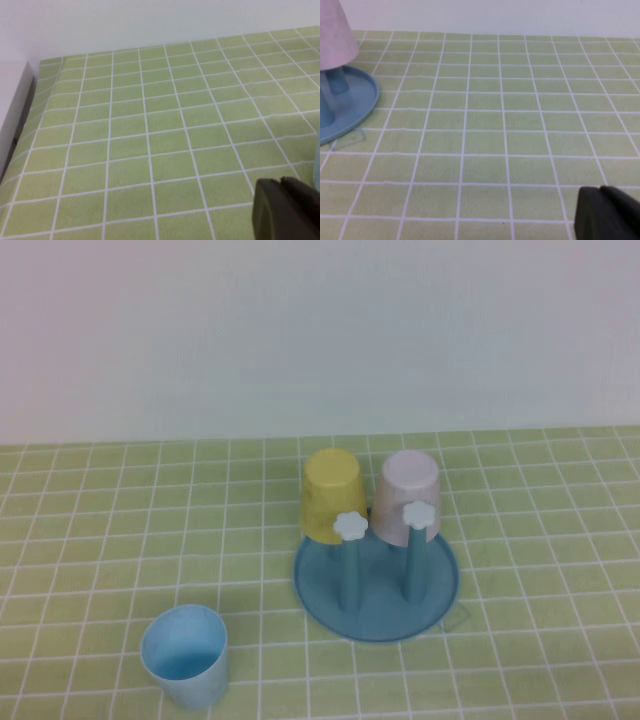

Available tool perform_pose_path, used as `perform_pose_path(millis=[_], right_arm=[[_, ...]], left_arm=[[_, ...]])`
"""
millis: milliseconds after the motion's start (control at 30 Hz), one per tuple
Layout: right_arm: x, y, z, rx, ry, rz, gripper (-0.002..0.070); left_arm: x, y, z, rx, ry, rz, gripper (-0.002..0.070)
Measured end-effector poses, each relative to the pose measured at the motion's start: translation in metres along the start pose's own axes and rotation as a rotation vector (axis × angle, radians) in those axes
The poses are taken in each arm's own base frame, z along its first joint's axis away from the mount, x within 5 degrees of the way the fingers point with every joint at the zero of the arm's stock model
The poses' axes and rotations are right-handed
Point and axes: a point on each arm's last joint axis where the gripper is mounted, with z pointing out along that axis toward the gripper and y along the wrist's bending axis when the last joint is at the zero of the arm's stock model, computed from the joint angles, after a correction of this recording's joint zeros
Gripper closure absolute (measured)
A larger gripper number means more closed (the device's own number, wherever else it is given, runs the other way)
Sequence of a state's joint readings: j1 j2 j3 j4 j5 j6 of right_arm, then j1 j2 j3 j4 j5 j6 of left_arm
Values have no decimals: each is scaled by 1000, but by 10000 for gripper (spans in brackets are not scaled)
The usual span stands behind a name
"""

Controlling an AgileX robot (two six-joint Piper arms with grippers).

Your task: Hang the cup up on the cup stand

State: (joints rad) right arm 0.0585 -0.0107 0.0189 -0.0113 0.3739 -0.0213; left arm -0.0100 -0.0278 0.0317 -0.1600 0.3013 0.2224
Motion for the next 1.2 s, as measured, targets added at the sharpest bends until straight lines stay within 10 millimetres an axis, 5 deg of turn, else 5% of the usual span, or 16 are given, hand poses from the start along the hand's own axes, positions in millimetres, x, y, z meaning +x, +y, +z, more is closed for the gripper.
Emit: perform_pose_path(millis=[1200], right_arm=[[0,0,0,1,-4,1,678]], left_arm=[[-8,2,0,-20,-91,-2,675]])
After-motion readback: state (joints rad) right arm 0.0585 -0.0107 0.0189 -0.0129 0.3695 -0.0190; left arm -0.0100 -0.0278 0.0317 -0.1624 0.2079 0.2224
